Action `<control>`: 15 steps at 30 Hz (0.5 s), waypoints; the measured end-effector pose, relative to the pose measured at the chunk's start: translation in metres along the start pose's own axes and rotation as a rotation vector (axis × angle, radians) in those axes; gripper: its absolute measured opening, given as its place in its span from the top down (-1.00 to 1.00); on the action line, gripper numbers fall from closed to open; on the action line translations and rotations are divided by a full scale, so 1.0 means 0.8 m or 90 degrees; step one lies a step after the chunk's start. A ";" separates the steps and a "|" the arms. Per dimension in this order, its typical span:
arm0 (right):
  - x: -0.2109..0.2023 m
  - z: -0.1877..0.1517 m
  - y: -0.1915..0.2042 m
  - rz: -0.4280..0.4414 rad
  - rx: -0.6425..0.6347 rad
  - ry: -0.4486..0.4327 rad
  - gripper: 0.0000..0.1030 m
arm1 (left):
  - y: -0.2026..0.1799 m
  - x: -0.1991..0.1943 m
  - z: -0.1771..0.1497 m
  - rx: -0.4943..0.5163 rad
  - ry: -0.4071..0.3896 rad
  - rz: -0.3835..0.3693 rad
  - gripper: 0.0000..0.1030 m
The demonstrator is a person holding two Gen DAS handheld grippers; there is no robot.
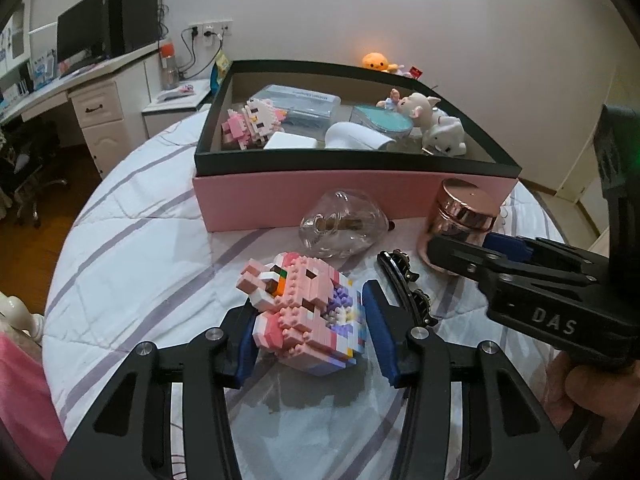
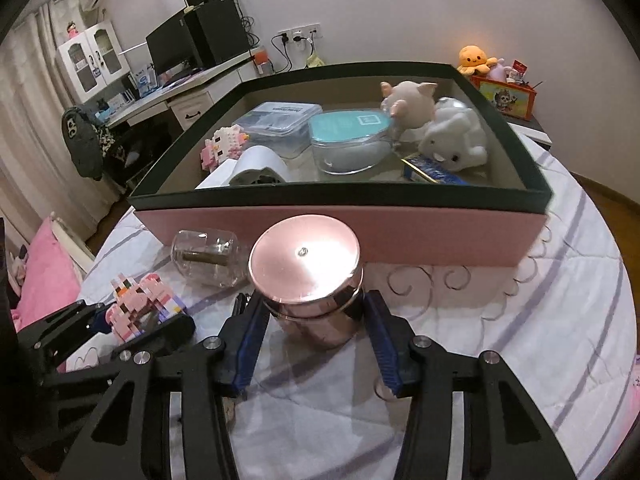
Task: Organize rigid objects
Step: 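Grasp the pink block donut with the left tool while the right tool grasps the rose-gold jar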
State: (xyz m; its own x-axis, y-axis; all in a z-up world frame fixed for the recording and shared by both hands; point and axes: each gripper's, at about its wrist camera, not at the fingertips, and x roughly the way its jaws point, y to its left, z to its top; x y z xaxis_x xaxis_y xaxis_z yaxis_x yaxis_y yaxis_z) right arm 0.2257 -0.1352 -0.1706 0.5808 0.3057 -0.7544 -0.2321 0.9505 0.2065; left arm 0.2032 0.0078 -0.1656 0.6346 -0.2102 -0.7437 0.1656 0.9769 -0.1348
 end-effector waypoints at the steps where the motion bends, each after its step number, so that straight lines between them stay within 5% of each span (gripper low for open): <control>1: -0.005 -0.002 -0.002 0.000 0.002 -0.003 0.03 | 0.000 -0.002 0.000 0.000 -0.002 0.001 0.06; 15: -0.042 -0.005 -0.005 -0.003 0.001 -0.026 0.06 | -0.002 -0.038 0.007 0.017 -0.039 0.008 0.06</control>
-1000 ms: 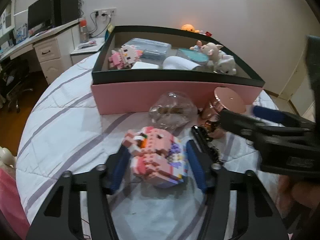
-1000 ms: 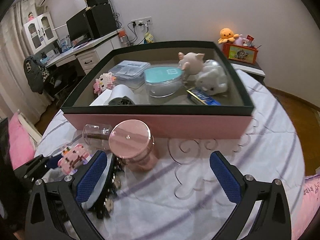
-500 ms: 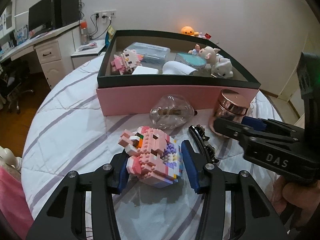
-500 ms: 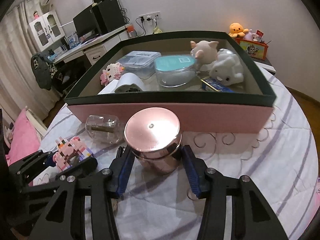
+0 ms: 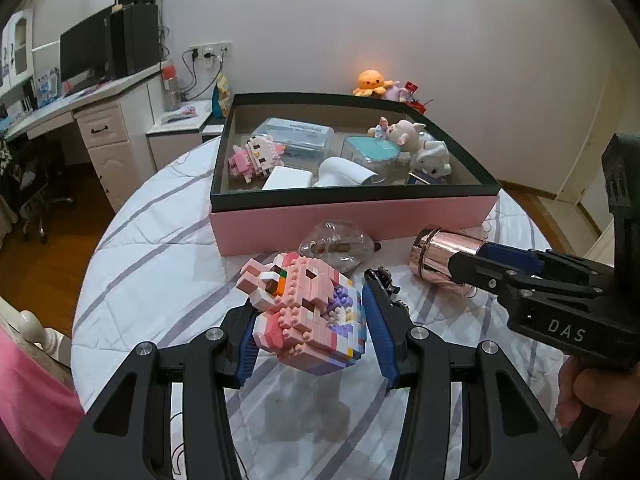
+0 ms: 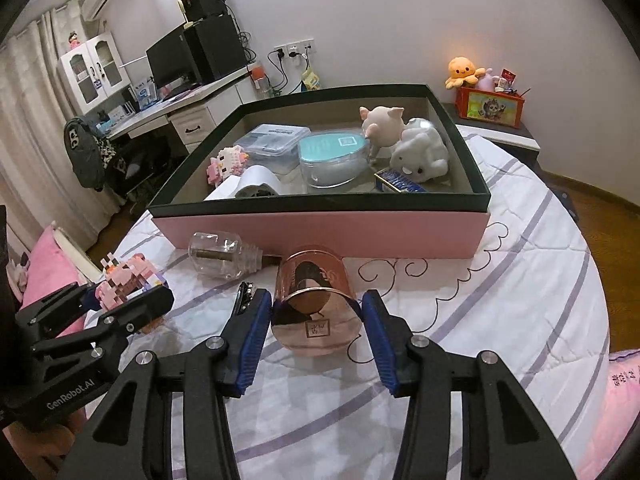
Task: Organize rigid objects
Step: 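Grasp the pink block donut with the left tool while the right tool grasps the rose-gold jar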
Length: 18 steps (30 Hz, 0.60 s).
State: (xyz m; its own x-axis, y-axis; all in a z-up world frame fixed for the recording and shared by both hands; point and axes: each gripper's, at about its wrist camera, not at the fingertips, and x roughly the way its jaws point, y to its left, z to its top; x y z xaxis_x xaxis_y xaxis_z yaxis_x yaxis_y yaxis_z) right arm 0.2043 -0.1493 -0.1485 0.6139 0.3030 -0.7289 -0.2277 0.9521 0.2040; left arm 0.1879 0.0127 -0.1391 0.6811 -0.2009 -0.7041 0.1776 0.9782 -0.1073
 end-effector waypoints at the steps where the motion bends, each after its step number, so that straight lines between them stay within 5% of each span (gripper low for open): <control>1: 0.001 0.000 0.001 -0.001 -0.003 0.002 0.06 | 0.001 -0.001 0.000 0.000 0.000 0.000 0.06; 18: 0.050 -0.001 0.004 -0.011 -0.026 0.055 0.08 | 0.002 -0.003 -0.002 -0.006 0.000 0.001 0.06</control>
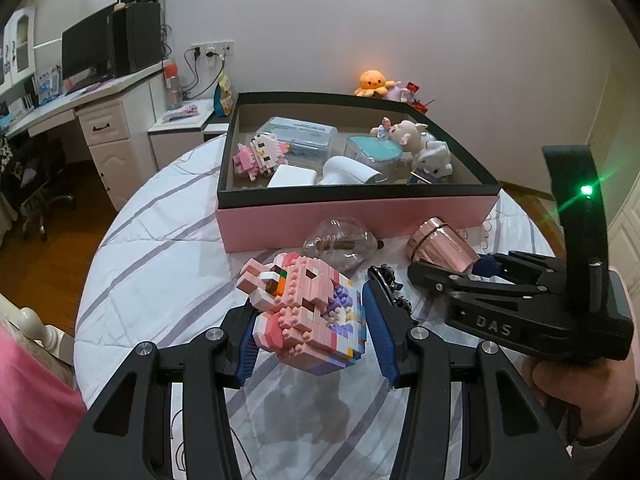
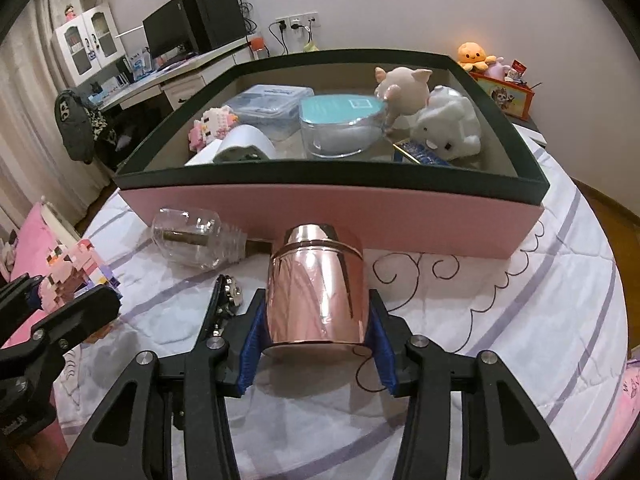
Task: Organize rigid objects
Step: 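Grasp the pink block donut with the left tool while the right tool grasps the rose-gold jar, then place the donut in the box with the left tool while the right tool places the jar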
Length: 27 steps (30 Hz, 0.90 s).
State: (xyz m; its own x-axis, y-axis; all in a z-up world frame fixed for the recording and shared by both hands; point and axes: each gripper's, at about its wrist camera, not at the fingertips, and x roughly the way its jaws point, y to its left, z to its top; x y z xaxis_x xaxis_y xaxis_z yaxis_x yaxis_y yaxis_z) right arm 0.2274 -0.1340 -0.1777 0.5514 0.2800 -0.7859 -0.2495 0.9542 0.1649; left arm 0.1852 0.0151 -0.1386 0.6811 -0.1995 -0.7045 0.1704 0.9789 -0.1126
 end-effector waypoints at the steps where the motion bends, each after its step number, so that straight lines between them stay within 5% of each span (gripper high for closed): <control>1: -0.004 -0.002 -0.001 0.002 0.002 -0.005 0.08 | 0.000 -0.001 0.001 -0.001 -0.002 0.000 0.06; 13: -0.070 0.011 0.003 0.019 0.009 -0.072 0.08 | -0.006 -0.013 0.023 0.009 -0.028 -0.007 0.06; 27: -0.076 0.131 -0.024 -0.001 0.004 -0.141 0.08 | 0.007 0.020 0.155 0.020 -0.103 0.004 0.06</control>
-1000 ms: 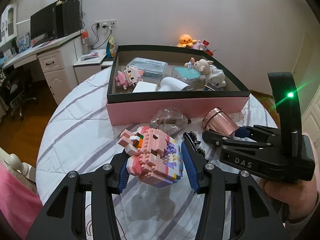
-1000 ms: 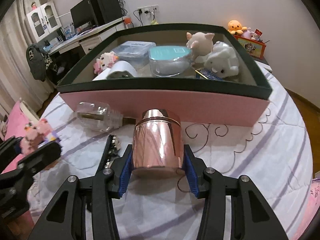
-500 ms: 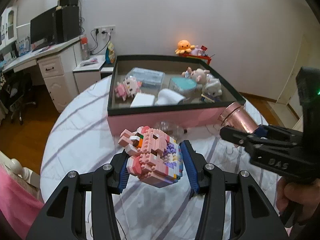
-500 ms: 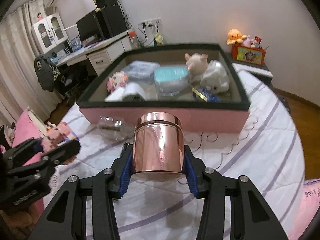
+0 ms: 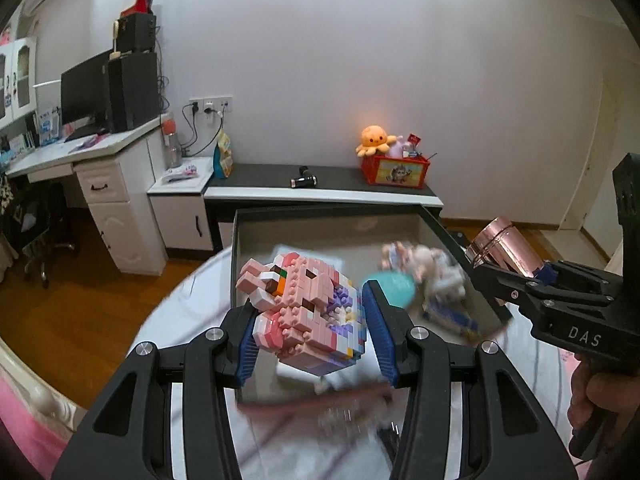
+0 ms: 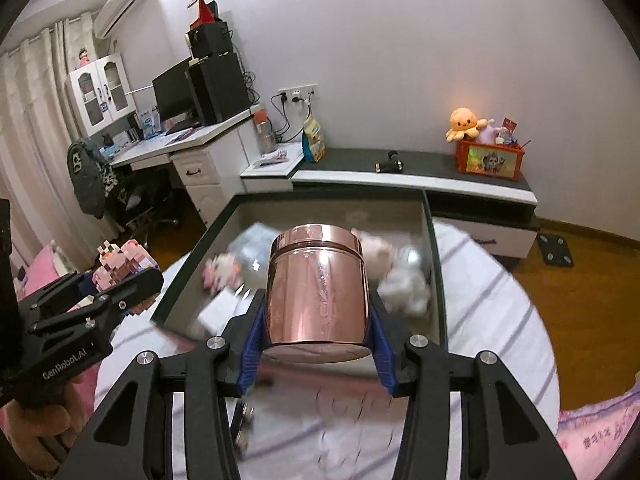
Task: Organize rigid objects
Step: 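Place the donut in the box with the left tool while the right tool places the jar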
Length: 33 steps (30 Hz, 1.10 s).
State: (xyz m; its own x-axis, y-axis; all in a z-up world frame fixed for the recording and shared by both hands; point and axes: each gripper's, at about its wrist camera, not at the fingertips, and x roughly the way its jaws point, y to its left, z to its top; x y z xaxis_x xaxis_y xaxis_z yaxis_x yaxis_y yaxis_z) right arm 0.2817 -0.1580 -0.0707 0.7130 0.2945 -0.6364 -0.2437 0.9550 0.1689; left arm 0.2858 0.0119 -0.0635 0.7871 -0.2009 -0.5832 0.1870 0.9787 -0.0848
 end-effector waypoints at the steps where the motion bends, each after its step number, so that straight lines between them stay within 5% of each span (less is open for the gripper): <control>1: 0.009 0.008 -0.002 -0.003 0.000 0.000 0.08 | 0.001 0.008 0.006 0.000 0.002 -0.001 0.06; 15: 0.125 0.044 -0.022 -0.009 0.004 0.063 0.07 | 0.011 0.140 0.029 -0.015 0.086 0.002 0.04; 17: 0.132 0.041 -0.024 -0.011 0.002 0.069 0.05 | 0.012 0.147 0.027 -0.011 0.095 0.013 -0.11; 20: 0.130 0.036 -0.028 -0.015 0.011 0.065 -0.53 | 0.017 0.142 0.022 -0.018 0.088 0.031 -0.45; 26: 0.102 0.028 -0.042 -0.032 0.034 0.042 -0.96 | 0.024 0.108 0.016 -0.037 0.049 0.040 -0.88; 33: 0.064 0.023 -0.028 -0.039 0.047 0.021 -1.00 | 0.022 0.059 0.007 -0.041 0.018 0.046 -0.96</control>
State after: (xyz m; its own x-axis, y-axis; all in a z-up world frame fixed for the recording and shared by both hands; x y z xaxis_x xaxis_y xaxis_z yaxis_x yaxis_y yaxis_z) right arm 0.3360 -0.1638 -0.0935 0.7032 0.2349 -0.6711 -0.1498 0.9716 0.1831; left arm 0.3296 0.0191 -0.0884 0.7805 -0.1297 -0.6116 0.0919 0.9914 -0.0930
